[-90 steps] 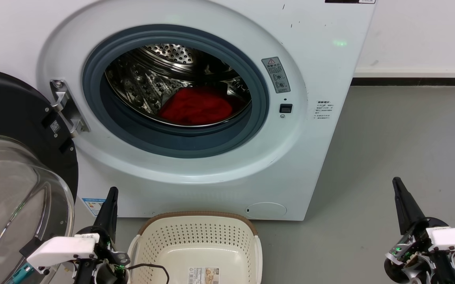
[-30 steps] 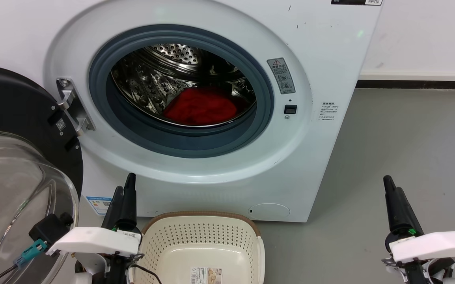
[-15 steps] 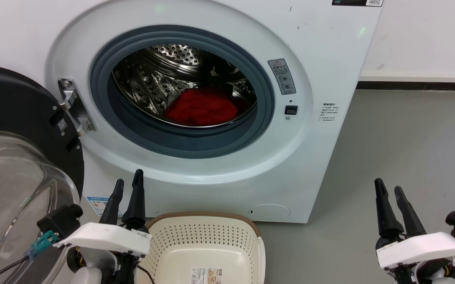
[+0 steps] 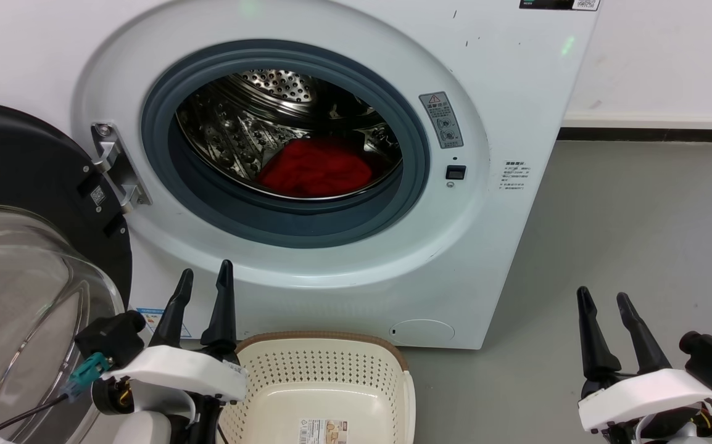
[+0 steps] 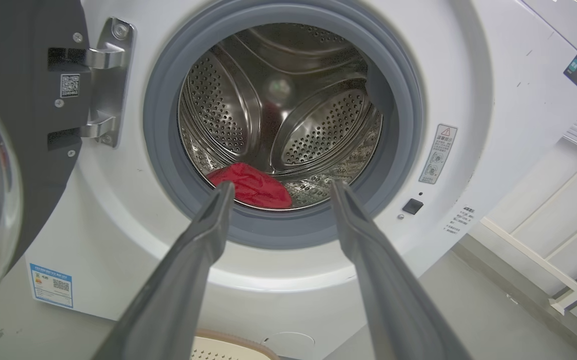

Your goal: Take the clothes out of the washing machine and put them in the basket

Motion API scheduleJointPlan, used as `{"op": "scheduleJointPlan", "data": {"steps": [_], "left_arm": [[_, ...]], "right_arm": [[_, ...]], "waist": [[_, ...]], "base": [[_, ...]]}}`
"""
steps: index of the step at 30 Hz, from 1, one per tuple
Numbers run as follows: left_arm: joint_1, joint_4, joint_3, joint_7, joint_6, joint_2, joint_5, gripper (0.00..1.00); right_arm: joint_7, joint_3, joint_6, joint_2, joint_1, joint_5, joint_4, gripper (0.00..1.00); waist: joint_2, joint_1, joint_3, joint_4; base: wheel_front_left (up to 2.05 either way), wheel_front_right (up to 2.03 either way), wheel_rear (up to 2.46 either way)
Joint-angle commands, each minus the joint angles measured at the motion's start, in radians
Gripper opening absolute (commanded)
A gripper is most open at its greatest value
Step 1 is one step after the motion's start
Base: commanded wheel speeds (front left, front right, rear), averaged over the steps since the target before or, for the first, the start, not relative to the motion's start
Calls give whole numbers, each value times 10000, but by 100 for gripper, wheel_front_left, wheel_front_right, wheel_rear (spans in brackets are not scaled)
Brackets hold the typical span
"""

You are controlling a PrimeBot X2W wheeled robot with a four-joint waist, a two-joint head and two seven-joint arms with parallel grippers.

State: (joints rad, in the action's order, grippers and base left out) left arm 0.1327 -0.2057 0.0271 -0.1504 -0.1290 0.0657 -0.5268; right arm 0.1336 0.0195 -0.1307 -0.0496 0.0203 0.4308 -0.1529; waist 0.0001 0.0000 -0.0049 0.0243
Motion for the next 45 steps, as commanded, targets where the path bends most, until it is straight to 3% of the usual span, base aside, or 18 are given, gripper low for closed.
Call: {"op": "scheduleJointPlan", "data": {"steps": [1,23,45], "left_arm": [[240,70,36,-80,-17,70,305,100],[359,-440,256,-591,66,92,2693,100],[515,-899,266,-1021,192,81,4338,100]], "right_arm": [[92,-20,0,-16,4,-314,128,100],[252,116,1,-13,-143,-2671,101,100],[406,69,1,-10,-220,-4298,-87,100]], "waist": [[-1,0,-3,1],[-1,0,-29,30],[-1,0,-87,66]], "base": [[0,0,0],[0,0,0],[0,0,0]]}}
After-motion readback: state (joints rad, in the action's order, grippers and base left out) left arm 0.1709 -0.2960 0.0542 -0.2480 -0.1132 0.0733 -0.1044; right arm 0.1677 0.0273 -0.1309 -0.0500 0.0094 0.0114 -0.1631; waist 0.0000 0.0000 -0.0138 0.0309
